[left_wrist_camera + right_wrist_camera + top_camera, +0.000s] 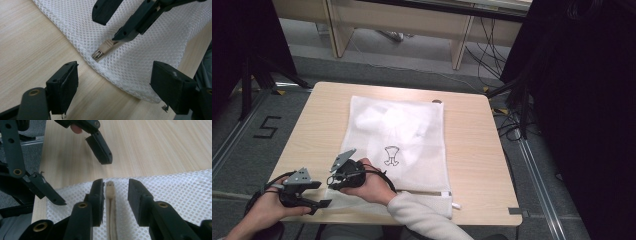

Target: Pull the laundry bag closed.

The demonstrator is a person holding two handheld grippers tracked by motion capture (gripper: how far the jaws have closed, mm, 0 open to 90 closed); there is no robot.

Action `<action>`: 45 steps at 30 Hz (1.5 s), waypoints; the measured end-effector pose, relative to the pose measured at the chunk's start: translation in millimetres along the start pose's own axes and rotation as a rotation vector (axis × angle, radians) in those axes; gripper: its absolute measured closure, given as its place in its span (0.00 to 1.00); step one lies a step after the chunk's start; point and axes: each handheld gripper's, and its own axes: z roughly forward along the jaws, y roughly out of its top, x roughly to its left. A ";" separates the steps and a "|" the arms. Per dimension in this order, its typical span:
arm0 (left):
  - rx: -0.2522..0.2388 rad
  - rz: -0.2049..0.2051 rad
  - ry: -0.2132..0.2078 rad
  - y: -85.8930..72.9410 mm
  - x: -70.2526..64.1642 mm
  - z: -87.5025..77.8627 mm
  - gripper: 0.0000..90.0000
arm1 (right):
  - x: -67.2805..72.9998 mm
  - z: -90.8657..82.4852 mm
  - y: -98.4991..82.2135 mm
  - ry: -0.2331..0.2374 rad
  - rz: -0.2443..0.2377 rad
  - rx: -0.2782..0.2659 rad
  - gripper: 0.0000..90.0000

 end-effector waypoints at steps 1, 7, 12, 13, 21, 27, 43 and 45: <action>0.000 -0.001 0.000 0.0 0.1 0.1 0.24 | -1.3 3.1 -0.3 -0.002 -0.011 0.002 0.74; 0.001 0.000 0.000 -0.1 0.1 0.1 0.24 | -1.5 8.9 0.1 0.012 0.013 0.011 0.77; -0.001 -0.003 -0.001 -0.1 0.0 0.1 0.24 | -2.9 13.5 1.3 0.017 -0.016 0.011 0.80; -0.001 -0.002 -0.001 -0.1 0.0 0.1 0.24 | -2.2 13.6 1.7 0.018 -0.010 0.020 0.81; 0.001 -0.006 -0.002 -0.2 0.0 0.3 0.24 | -0.5 17.8 1.3 0.021 -0.001 0.029 0.86; 0.000 -0.026 -0.007 -0.7 -0.8 0.6 0.24 | -0.8 18.7 3.0 0.028 -0.027 0.028 0.90; -0.021 -0.059 -0.020 1.1 -0.9 2.4 0.29 | -2.0 -4.5 13.9 0.029 -0.011 0.020 0.91; -0.042 -0.080 -0.032 2.1 -1.6 3.9 0.32 | -1.3 -8.1 14.7 0.029 -0.001 0.022 0.91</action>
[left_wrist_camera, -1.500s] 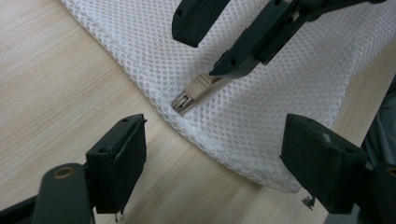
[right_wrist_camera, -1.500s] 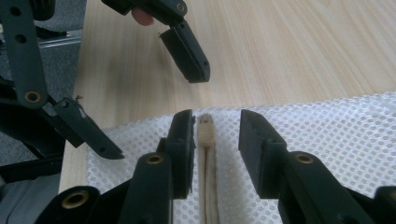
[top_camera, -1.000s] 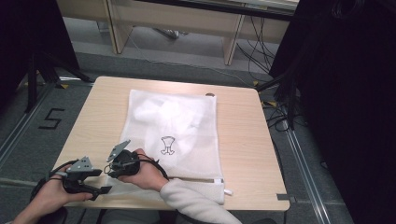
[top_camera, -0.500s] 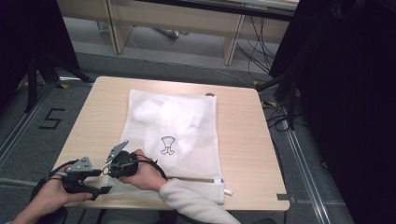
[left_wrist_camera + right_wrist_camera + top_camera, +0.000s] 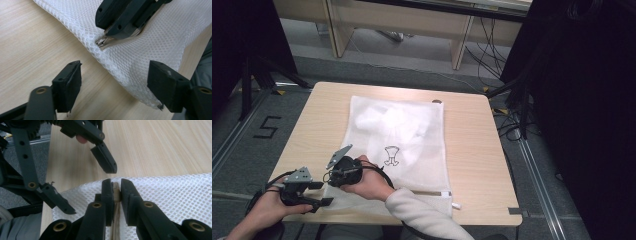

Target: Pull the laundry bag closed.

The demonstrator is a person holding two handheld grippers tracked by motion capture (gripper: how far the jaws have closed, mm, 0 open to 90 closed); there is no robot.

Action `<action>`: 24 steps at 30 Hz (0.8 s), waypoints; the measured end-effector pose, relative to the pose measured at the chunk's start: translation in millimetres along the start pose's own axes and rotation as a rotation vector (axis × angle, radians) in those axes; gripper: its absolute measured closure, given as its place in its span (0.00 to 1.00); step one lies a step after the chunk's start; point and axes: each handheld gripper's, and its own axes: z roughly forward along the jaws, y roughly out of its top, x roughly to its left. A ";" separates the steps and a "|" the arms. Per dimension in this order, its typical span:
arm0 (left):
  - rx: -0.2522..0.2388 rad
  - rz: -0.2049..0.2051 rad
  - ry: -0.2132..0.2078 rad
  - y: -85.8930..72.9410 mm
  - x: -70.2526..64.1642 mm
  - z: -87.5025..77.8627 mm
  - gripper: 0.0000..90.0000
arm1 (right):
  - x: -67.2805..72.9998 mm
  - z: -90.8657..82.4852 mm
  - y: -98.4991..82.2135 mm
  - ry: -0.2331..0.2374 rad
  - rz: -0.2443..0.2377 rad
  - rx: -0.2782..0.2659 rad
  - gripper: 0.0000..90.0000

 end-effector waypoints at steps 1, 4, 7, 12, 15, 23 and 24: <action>0.001 -0.031 -0.017 0.8 0.4 1.3 0.34 | 0.2 -1.2 0.2 -0.001 0.002 0.000 0.91; 0.009 -0.045 -0.037 1.6 -0.3 3.2 0.40 | -0.5 -3.9 1.0 -0.005 -0.014 0.000 0.91; 0.012 -0.068 -0.058 3.6 -2.4 5.3 0.46 | 0.1 -6.0 1.8 -0.006 -0.019 -0.006 0.91; 0.003 -0.122 -0.063 7.4 -3.0 6.7 0.71 | 0.8 -10.9 2.1 -0.015 -0.025 -0.004 0.91; 0.004 -0.152 -0.056 9.0 -1.3 6.1 0.86 | 1.6 -12.0 -0.2 -0.015 -0.023 0.004 0.91; 0.006 -0.146 -0.041 12.6 -6.8 6.3 0.95 | 2.4 -13.2 -10.3 0.001 -0.010 0.055 0.91; 0.001 -0.151 -0.052 12.6 -6.6 6.3 0.95 | 3.9 -13.4 -10.7 0.004 0.005 0.055 0.92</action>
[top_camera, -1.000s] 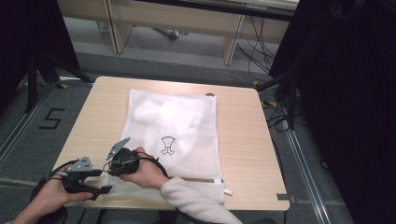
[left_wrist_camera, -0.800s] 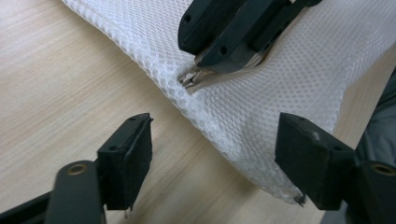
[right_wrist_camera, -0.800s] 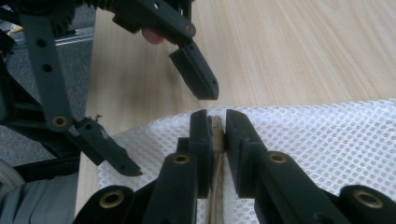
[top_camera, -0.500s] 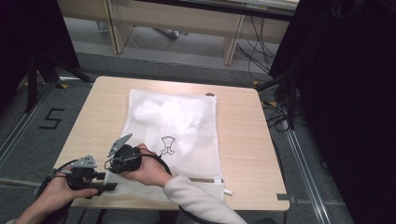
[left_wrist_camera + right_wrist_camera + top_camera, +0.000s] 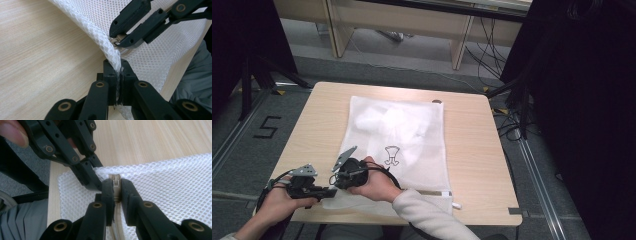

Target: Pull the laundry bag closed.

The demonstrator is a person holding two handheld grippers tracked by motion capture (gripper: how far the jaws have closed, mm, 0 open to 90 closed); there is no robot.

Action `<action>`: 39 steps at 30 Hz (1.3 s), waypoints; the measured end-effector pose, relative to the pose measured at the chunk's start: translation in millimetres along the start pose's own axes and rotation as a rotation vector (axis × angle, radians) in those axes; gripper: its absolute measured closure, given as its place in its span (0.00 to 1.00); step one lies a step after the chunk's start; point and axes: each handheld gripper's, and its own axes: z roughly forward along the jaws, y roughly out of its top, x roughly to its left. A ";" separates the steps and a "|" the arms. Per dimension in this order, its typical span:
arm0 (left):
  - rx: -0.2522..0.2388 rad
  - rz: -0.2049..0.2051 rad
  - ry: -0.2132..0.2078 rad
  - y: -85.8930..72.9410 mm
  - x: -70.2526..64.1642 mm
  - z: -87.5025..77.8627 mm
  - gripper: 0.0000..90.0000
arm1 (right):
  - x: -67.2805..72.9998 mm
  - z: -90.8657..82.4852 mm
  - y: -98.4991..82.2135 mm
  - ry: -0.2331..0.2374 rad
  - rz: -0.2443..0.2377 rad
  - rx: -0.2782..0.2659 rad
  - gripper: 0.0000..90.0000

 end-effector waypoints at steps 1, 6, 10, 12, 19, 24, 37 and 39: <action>0.000 0.000 0.000 0.0 0.0 0.0 0.95 | 0.0 0.0 0.0 0.000 0.000 0.000 0.92; -0.002 -0.006 0.017 0.1 -0.2 -2.2 0.95 | 0.2 0.5 -3.6 -0.006 -0.007 0.023 0.92; -0.006 -0.001 0.009 0.1 0.1 -2.2 0.95 | -0.6 -0.1 -8.9 -0.006 0.007 0.034 0.92; -0.004 -0.001 0.014 0.2 -0.1 -2.4 0.95 | -1.3 -0.1 -10.0 -0.008 0.002 0.028 0.92; -0.009 0.000 0.014 0.3 -0.1 -3.4 0.95 | -1.9 0.2 -12.4 -0.007 0.007 0.031 0.92; -0.011 0.000 0.011 0.5 0.1 -3.6 0.95 | -0.6 0.4 -13.1 0.001 0.019 0.031 0.92; -0.026 -0.010 0.015 1.0 -0.5 -5.6 0.95 | -1.5 1.3 -17.9 0.004 0.019 0.052 0.92; -0.027 -0.010 0.015 1.0 -0.5 -6.2 0.95 | -1.7 1.7 -18.4 -0.002 0.012 0.052 0.92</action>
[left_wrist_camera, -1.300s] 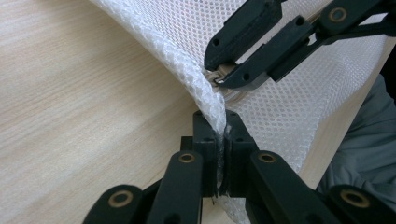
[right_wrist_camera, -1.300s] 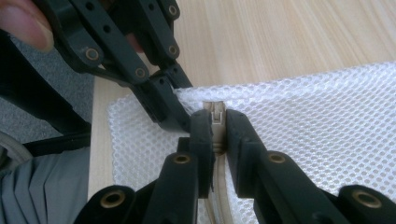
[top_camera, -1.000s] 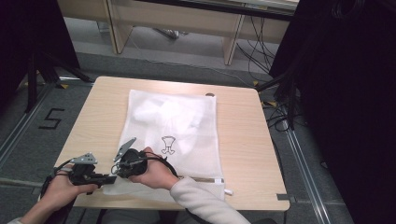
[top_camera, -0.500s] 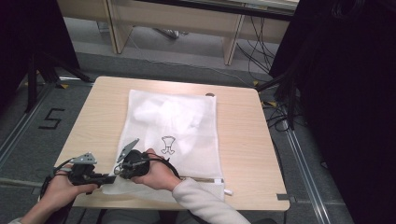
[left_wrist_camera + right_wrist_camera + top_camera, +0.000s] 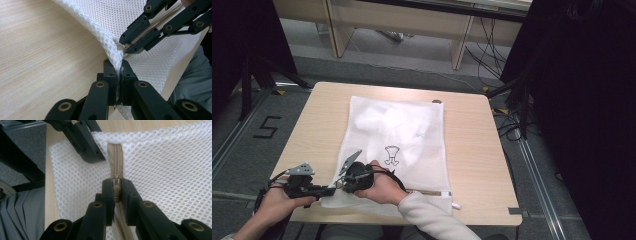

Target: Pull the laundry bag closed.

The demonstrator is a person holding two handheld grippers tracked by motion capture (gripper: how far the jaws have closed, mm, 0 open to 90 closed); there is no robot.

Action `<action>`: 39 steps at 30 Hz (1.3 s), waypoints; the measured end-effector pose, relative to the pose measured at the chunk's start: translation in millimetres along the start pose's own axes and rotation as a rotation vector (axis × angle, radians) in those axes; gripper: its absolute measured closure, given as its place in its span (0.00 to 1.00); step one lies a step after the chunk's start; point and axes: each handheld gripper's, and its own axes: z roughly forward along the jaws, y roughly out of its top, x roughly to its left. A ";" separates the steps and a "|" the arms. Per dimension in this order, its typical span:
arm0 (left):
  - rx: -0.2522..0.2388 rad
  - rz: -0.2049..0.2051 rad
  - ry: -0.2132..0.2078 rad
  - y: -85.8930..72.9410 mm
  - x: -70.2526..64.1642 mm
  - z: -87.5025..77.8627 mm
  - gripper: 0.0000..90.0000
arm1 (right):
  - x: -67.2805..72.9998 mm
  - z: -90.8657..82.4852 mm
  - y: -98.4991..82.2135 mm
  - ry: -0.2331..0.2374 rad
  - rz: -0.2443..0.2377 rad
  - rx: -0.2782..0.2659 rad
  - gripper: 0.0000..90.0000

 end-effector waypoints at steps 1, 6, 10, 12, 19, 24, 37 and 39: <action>-0.001 -0.001 -0.008 0.0 0.3 0.2 0.95 | 0.0 -0.1 -0.4 -0.002 0.001 0.001 0.92; -0.001 0.000 -0.011 0.1 0.3 0.1 0.95 | 0.6 -1.0 -1.4 0.002 0.005 0.008 0.92; -0.003 -0.002 -0.005 0.2 0.5 -1.5 0.95 | 0.4 -0.6 -3.3 -0.003 0.011 0.014 0.92; -0.002 0.002 -0.003 0.1 0.6 -1.2 0.95 | 0.0 -0.7 -5.0 0.000 0.012 0.012 0.92; -0.006 -0.002 -0.001 -0.1 0.8 -1.8 0.95 | -0.4 -1.5 -8.9 -0.002 0.016 0.026 0.92; -0.006 -0.002 0.000 0.0 1.1 -1.8 0.95 | -0.8 -2.8 -12.0 -0.004 0.027 0.021 0.92; -0.002 0.003 0.004 -0.4 1.8 -1.1 0.95 | -2.1 -7.7 -17.2 -0.003 0.026 0.017 0.92; -0.002 0.002 0.005 -0.2 1.8 -1.0 0.95 | -2.6 -8.3 -18.5 -0.004 0.024 0.019 0.92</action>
